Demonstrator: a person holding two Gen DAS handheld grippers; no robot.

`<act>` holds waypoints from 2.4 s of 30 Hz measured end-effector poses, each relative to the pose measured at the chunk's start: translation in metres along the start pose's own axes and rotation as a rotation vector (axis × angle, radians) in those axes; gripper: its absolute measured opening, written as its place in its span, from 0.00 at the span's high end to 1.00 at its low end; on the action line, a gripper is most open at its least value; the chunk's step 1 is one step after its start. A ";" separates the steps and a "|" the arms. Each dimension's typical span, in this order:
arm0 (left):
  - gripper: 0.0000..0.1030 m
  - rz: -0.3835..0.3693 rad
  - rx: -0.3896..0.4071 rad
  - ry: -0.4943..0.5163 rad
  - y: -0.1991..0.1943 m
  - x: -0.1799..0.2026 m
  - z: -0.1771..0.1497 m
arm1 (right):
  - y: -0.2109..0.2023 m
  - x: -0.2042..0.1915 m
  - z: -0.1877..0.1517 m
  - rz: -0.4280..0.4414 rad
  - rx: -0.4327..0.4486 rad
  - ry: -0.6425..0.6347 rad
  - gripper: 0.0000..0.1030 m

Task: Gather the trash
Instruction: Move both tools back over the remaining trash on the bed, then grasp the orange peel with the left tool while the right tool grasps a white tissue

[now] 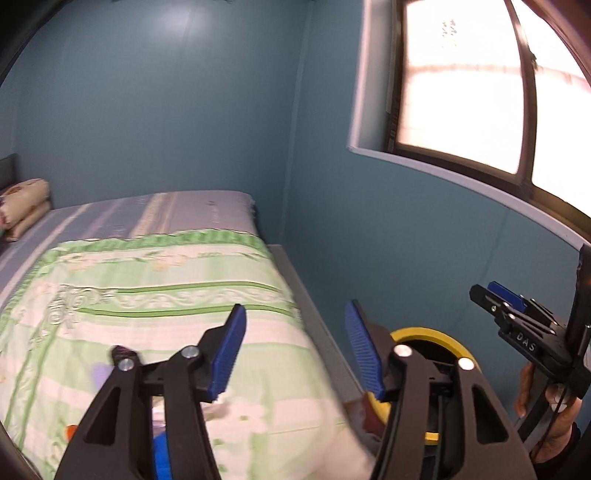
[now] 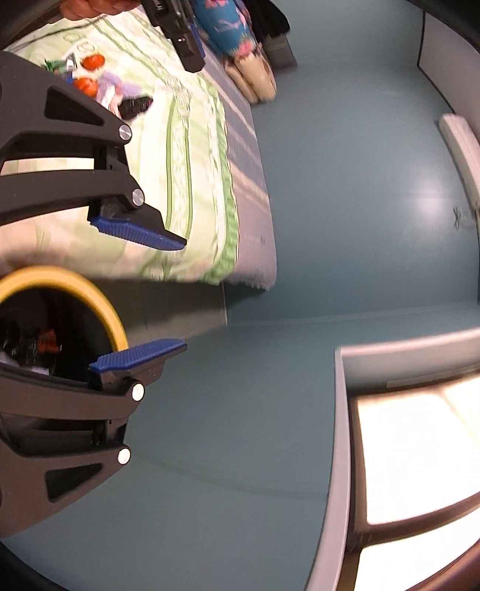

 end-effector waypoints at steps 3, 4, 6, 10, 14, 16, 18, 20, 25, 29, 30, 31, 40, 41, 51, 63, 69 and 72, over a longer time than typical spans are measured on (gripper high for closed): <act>0.42 0.059 0.021 -0.016 -0.023 -0.025 0.002 | -0.002 -0.027 0.001 0.073 -0.010 -0.017 0.49; 0.41 0.074 0.024 -0.023 -0.029 -0.033 0.001 | -0.002 -0.038 0.001 0.097 -0.014 -0.025 0.49; 0.37 0.108 0.029 -0.041 -0.044 -0.051 -0.001 | -0.002 -0.058 0.000 0.134 -0.021 -0.044 0.47; 0.33 0.182 0.035 -0.070 -0.067 -0.086 -0.006 | 0.003 -0.104 -0.009 0.224 -0.071 -0.081 0.45; 0.27 0.248 0.035 -0.109 -0.088 -0.121 -0.018 | 0.015 -0.143 -0.019 0.287 -0.128 -0.108 0.39; 0.26 0.281 0.033 -0.131 -0.098 -0.140 -0.025 | 0.023 -0.163 -0.028 0.313 -0.161 -0.126 0.39; 0.26 0.303 0.028 -0.148 -0.105 -0.154 -0.033 | 0.025 -0.178 -0.038 0.325 -0.185 -0.140 0.39; 0.24 0.319 0.020 -0.168 -0.110 -0.167 -0.042 | 0.033 -0.196 -0.049 0.351 -0.221 -0.152 0.39; 0.23 0.364 -0.004 -0.215 -0.118 -0.199 -0.066 | 0.048 -0.227 -0.072 0.385 -0.284 -0.178 0.38; 0.22 0.385 -0.041 -0.267 -0.119 -0.226 -0.090 | 0.060 -0.248 -0.089 0.400 -0.327 -0.200 0.38; 0.22 0.391 -0.052 -0.278 -0.119 -0.232 -0.097 | 0.064 -0.251 -0.092 0.403 -0.334 -0.203 0.38; 0.22 0.398 -0.060 -0.287 -0.118 -0.237 -0.102 | 0.068 -0.256 -0.097 0.409 -0.348 -0.206 0.38; 0.22 0.421 -0.149 -0.371 -0.099 -0.276 -0.160 | 0.100 -0.279 -0.130 0.436 -0.444 -0.210 0.38; 0.22 0.422 -0.155 -0.376 -0.096 -0.278 -0.164 | 0.104 -0.281 -0.134 0.436 -0.449 -0.215 0.38; 0.22 0.453 -0.232 -0.407 -0.067 -0.310 -0.203 | 0.137 -0.302 -0.164 0.424 -0.488 -0.234 0.38; 0.31 0.444 -0.325 -0.447 -0.041 -0.327 -0.232 | 0.160 -0.308 -0.191 0.404 -0.555 -0.255 0.41; 0.46 0.410 -0.349 -0.470 -0.032 -0.329 -0.241 | 0.164 -0.311 -0.197 0.403 -0.573 -0.272 0.58; 0.55 0.398 -0.348 -0.468 -0.030 -0.327 -0.240 | 0.163 -0.313 -0.198 0.401 -0.574 -0.275 0.70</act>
Point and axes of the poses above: each gripper's, at about its wrist camera, not at the fingertips, and y roughly the way its jaws point, x to its right, z to its top, the point moved 7 cm from there along y, roughly the way its jaws point, and after that the axes turned 8 degrees about -z, right-handed, at the moved point
